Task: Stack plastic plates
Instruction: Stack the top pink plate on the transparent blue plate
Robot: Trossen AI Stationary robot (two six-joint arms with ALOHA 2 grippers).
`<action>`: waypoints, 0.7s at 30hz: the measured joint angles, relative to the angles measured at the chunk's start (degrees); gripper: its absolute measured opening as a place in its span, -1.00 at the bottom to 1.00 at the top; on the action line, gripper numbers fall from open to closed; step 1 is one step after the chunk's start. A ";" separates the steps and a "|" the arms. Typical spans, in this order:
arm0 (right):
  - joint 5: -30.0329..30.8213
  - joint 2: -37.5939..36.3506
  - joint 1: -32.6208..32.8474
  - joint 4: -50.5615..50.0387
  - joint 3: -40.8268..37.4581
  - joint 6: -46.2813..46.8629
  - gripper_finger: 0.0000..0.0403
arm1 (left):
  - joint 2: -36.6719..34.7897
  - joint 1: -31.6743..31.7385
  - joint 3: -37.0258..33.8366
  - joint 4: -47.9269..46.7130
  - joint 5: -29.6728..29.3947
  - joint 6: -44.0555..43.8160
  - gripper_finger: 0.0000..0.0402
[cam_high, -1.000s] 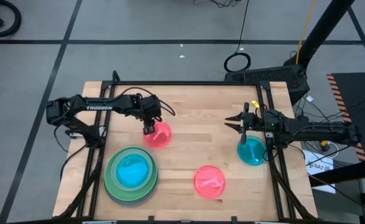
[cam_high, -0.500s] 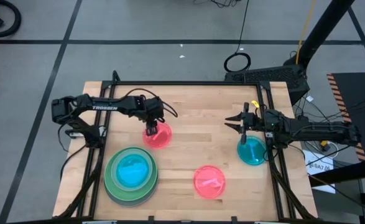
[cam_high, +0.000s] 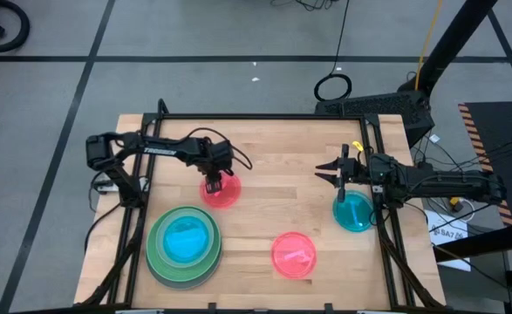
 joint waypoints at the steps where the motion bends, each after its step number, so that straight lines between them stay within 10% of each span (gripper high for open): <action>1: 0.00 0.00 0.00 0.02 0.00 0.14 -0.56 | 0.43 0.01 0.00 0.05 0.00 0.00 -0.28; 21: 0.01 0.00 0.00 0.02 0.00 0.59 -0.56 | 2.47 0.01 0.07 1.81 -0.02 -0.22 -0.28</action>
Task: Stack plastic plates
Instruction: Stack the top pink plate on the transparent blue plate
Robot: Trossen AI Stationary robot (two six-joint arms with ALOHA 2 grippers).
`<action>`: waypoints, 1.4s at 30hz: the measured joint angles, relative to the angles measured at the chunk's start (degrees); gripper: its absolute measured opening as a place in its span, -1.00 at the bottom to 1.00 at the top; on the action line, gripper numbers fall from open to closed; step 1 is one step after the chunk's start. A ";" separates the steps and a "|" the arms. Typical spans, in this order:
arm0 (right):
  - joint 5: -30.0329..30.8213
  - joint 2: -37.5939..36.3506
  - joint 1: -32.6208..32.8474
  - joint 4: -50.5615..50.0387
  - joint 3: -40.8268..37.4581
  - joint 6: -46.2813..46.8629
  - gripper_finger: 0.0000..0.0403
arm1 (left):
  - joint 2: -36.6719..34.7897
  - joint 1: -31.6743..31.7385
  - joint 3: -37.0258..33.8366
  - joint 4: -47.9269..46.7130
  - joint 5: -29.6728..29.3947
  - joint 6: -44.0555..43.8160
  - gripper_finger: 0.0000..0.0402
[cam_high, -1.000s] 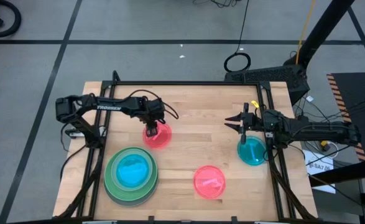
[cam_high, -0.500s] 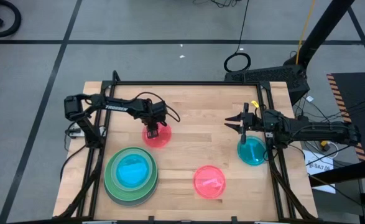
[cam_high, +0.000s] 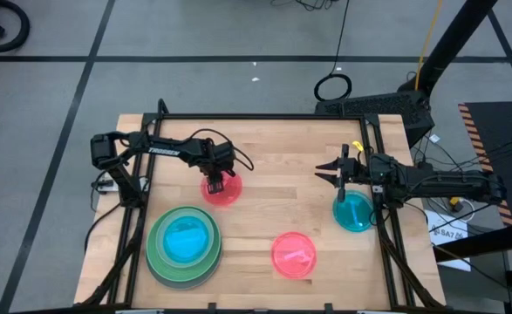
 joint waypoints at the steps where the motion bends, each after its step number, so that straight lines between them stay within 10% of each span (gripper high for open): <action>1: 0.01 0.00 0.00 0.00 0.00 -0.01 -0.56 | 0.00 0.00 0.00 0.00 0.00 -0.02 -0.28; 42: 0.02 -0.02 0.02 0.00 0.00 0.46 -0.56 | -0.24 5.19 4.98 -3.41 -1.07 3.41 -0.28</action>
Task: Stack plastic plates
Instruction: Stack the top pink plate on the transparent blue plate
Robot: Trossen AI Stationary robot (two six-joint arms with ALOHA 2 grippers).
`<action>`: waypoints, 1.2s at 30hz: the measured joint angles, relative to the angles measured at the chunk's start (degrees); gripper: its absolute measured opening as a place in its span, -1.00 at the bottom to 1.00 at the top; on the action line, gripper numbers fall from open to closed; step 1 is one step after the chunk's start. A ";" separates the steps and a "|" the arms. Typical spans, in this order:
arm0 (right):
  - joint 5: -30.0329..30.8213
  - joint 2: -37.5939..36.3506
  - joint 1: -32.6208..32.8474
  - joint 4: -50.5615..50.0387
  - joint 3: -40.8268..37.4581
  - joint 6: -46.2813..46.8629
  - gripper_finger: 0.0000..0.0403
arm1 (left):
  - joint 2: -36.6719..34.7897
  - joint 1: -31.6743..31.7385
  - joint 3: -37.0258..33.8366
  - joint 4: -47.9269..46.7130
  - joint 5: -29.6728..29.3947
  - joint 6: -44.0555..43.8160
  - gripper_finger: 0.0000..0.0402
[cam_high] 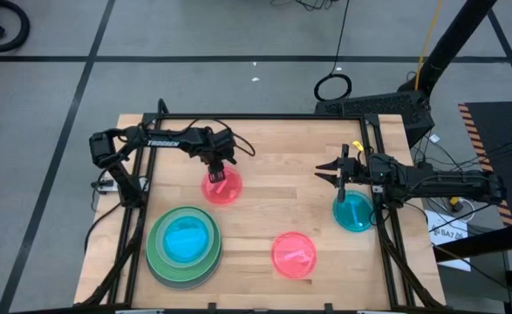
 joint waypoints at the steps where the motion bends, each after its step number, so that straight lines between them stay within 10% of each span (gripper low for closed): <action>1: 0.00 0.00 -0.02 0.00 -0.02 0.00 -0.56 | 0.00 0.26 0.00 0.25 1.44 0.25 -0.28; 36: 0.11 0.02 0.00 -0.07 -0.04 0.00 -0.56 | 5.40 0.35 0.22 2.37 4.37 0.20 -0.28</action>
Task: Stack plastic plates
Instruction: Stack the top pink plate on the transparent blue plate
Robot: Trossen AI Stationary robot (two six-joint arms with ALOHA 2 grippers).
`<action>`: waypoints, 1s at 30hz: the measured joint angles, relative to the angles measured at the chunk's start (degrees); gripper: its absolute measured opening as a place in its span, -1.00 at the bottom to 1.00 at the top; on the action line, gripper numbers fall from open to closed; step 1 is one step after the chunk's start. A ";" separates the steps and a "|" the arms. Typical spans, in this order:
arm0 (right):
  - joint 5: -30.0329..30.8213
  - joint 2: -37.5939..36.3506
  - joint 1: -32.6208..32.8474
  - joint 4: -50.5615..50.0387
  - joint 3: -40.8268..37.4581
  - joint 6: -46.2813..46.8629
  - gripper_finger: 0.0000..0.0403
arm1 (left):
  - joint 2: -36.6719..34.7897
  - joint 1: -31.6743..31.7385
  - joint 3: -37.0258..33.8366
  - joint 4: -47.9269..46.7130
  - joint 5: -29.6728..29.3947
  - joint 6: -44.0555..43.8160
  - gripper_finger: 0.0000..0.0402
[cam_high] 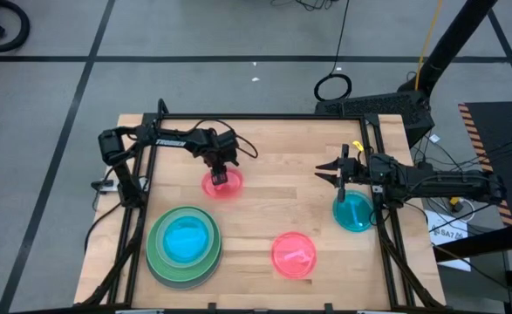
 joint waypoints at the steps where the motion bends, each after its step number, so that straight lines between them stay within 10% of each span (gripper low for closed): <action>1: 0.00 0.00 0.00 0.00 0.00 0.00 -0.56 | 0.00 -0.01 0.00 -0.01 0.00 -0.30 -0.28; 16: 0.09 0.00 -0.01 0.02 0.00 0.00 -0.56 | 0.11 -3.59 -0.11 0.05 -4.13 -5.19 -0.29; 30: 0.11 0.00 -0.01 0.08 0.00 0.00 -0.56 | 0.26 -8.49 -0.24 0.62 -12.52 -10.00 -0.83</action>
